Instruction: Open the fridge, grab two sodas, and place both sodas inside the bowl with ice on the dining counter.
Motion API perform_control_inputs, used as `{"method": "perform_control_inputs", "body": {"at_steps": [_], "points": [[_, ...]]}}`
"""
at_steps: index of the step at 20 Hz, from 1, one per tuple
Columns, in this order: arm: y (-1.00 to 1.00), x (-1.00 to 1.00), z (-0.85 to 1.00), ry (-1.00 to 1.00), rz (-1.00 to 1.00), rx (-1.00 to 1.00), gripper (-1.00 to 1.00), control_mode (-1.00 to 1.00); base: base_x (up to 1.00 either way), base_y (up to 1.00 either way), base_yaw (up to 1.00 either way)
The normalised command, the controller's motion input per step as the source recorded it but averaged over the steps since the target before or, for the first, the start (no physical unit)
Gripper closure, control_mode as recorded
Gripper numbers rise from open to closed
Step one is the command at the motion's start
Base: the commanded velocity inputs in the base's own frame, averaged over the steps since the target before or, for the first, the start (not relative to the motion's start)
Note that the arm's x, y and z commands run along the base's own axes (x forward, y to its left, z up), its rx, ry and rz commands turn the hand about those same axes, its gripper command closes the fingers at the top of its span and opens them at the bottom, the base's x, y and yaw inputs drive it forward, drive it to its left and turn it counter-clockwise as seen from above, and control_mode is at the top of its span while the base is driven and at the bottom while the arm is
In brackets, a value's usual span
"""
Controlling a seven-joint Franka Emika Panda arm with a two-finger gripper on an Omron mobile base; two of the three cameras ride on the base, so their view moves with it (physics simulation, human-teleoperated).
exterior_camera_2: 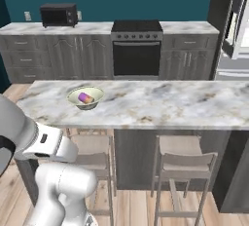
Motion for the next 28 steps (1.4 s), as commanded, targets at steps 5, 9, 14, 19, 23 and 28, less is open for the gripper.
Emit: {"method": "perform_control_inputs", "body": {"at_steps": [5, 9, 14, 19, 23, 28], "points": [[0.00, 0.00, 0.00, 0.00, 0.00, 0.00, -1.00, 1.00, -0.22, -0.28, -0.54], [0.00, 0.00, 0.00, 0.00, 0.00, 0.00, -1.00, 1.00, 0.20, -0.67, -0.46], [0.00, 0.00, 0.00, 0.00, 0.00, 0.00, -1.00, 1.00, 0.53, -0.99, -0.19], [0.00, 0.00, 0.00, 0.00, 0.00, 0.00, -1.00, 1.00, 0.62, -1.00, -0.09], [0.00, 0.00, 0.00, 0.00, 0.00, 0.00, -1.00, 1.00, 0.55, -1.00, -0.04], [0.00, 0.00, 0.00, 0.00, 0.00, 0.00, -1.00, 1.00, 0.52, -1.00, -0.08]]}}
